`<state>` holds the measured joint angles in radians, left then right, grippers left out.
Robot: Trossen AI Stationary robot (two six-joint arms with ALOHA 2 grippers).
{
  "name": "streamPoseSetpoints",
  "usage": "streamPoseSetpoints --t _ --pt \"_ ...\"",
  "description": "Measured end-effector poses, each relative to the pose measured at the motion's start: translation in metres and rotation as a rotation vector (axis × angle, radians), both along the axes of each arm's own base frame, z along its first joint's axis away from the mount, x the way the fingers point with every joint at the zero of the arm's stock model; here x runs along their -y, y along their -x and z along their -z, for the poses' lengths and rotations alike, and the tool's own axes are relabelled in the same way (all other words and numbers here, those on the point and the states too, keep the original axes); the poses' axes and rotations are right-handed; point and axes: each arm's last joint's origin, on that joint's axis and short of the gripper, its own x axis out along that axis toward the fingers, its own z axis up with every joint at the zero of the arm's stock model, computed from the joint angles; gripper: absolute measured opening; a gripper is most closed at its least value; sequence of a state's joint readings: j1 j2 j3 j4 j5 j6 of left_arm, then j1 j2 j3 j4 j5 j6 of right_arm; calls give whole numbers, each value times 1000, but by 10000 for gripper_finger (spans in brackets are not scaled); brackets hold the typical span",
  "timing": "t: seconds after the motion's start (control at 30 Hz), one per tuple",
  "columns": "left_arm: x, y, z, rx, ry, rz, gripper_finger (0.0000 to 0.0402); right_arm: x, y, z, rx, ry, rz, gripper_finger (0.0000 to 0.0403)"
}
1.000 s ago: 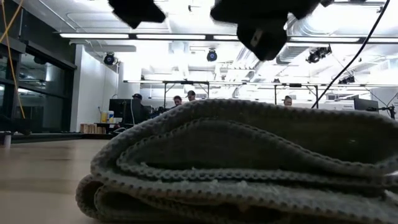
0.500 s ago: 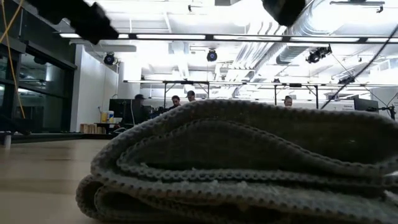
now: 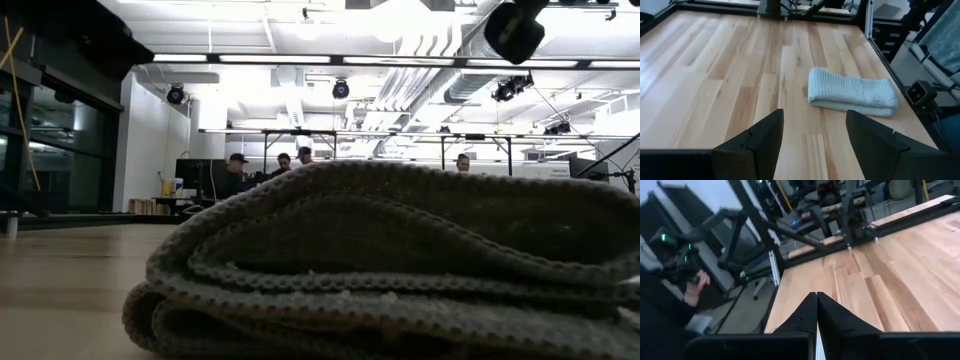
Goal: Fold microfiber towels
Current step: Return to Home Position
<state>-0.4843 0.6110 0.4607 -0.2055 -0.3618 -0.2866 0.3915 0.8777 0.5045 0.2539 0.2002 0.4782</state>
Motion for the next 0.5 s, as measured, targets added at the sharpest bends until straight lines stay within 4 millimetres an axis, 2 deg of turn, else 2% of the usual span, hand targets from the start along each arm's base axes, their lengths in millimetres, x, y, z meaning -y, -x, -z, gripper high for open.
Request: streamPoseSetpoints --t 0.33,0.5 --pt "-1 3 3 -33 -43 9 214 2 8 -2 23 -1 1 2" --pt "-4 8 26 -33 -17 1 214 8 20 8 89 -36 2 2"
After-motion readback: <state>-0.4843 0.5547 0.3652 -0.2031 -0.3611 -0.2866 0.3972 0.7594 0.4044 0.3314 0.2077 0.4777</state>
